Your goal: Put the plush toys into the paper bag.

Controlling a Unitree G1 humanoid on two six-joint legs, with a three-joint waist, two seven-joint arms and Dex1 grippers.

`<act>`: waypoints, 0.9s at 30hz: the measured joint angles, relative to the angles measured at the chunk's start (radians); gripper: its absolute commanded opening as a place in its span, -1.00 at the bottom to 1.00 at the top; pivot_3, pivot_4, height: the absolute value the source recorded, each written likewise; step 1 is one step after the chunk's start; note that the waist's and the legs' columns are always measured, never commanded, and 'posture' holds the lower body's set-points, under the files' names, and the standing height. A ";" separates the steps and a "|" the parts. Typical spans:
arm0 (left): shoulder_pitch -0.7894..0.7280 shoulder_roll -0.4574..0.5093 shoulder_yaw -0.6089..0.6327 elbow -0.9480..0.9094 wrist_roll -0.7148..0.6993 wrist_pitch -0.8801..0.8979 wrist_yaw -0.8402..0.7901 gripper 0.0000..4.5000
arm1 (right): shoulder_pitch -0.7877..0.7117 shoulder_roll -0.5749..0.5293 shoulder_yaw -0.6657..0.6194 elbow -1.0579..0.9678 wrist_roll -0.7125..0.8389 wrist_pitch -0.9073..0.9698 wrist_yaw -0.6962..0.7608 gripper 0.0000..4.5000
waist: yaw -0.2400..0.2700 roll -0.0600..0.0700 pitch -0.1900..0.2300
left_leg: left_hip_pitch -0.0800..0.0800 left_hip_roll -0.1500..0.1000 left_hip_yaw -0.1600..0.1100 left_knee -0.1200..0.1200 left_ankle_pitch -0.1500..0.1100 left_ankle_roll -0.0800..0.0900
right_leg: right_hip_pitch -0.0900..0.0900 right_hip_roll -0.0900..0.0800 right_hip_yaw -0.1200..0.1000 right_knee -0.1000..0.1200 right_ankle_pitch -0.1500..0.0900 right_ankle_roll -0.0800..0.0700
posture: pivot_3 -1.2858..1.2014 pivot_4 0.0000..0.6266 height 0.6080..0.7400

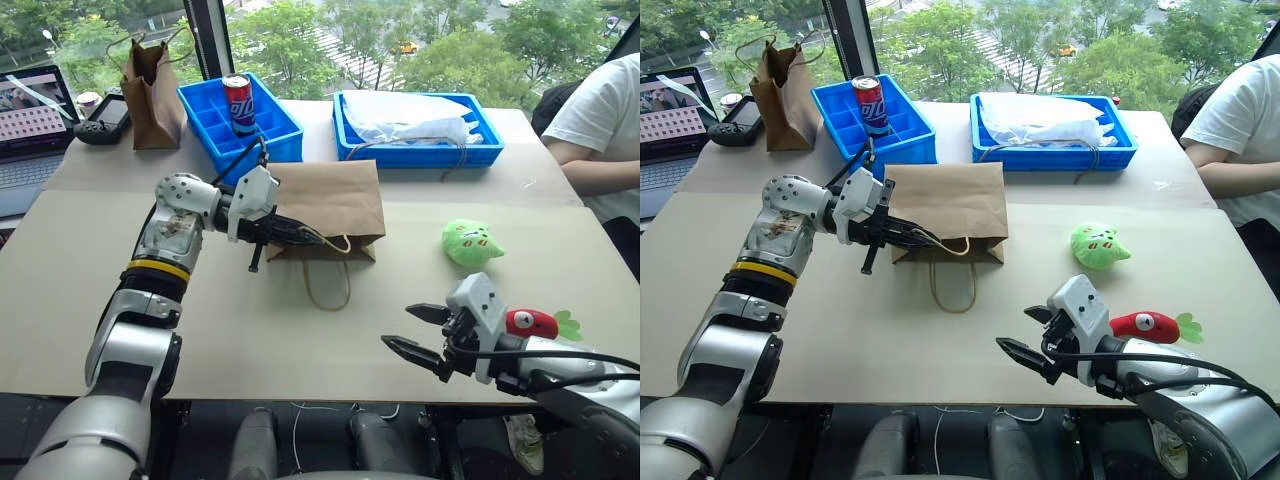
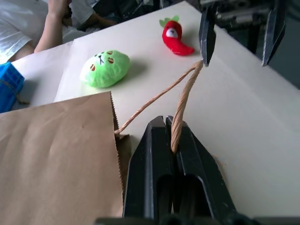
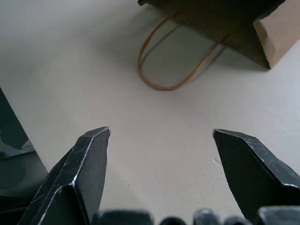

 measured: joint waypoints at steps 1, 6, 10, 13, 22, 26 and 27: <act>0.010 0.013 0.004 -0.066 -0.022 0.077 0.018 -0.97 | 0.002 0.018 0.016 0.009 -0.017 -0.011 -0.002 0.73 | -0.003 0.000 0.000 | 0.000 0.000 0.000 0.001 0.000 0.000 | 0.000 0.000 0.000 0.001 0.000 0.000 | 0.03 -0.52 0.45; 0.059 0.033 0.039 -0.311 -0.118 0.387 0.144 -1.00 | -0.046 0.146 0.095 0.080 -0.097 -0.050 -0.048 0.51 | -0.008 0.000 0.000 | 0.001 0.000 -0.001 0.003 0.000 0.001 | 0.002 0.000 -0.001 0.002 -0.002 0.004 | 0.03 -0.52 0.45; 0.075 -0.005 0.044 -0.438 -0.201 0.586 0.261 -1.00 | -0.124 0.267 0.164 0.149 -0.149 -0.063 -0.095 -0.03 | -0.009 0.000 0.000 | 0.001 0.000 -0.002 0.004 0.001 0.001 | 0.001 0.000 -0.001 0.002 -0.002 0.004 | 0.03 -0.52 0.45; 0.078 -0.009 0.046 -0.494 -0.223 0.647 0.305 -1.00 | -0.177 0.333 0.187 0.195 -0.189 -0.088 -0.122 -0.51 | -0.010 0.002 0.000 | 0.001 0.000 -0.002 0.004 0.001 0.001 | 0.001 0.000 -0.001 0.002 -0.002 0.003 | 0.03 -0.52 0.45; 0.086 -0.048 0.069 -0.533 -0.310 0.774 0.407 -1.00 | -0.339 0.502 0.254 0.502 -0.369 -0.232 -0.156 -0.97 | -0.010 0.002 0.000 | 0.000 -0.001 -0.003 0.004 0.001 0.001 | 0.001 0.000 -0.003 0.002 0.000 0.000 | 0.03 -0.52 0.45; 0.085 -0.075 0.098 -0.543 -0.373 0.859 0.466 -1.00 | -0.354 0.559 0.267 0.649 -0.417 -0.295 -0.149 -0.97 | -0.009 0.003 0.000 | 0.000 -0.001 -0.004 0.003 0.001 0.001 | 0.000 0.000 -0.004 0.002 0.000 0.000 | 0.03 -0.52 0.45; 0.081 -0.081 0.114 -0.542 -0.396 0.898 0.490 -1.00 | -0.356 0.560 0.274 0.677 -0.440 -0.325 -0.139 -0.97 | -0.010 0.003 0.000 | 0.000 -0.001 -0.004 0.003 0.001 0.001 | 0.001 0.000 -0.004 0.002 0.000 0.000 | 0.03 -0.52 0.45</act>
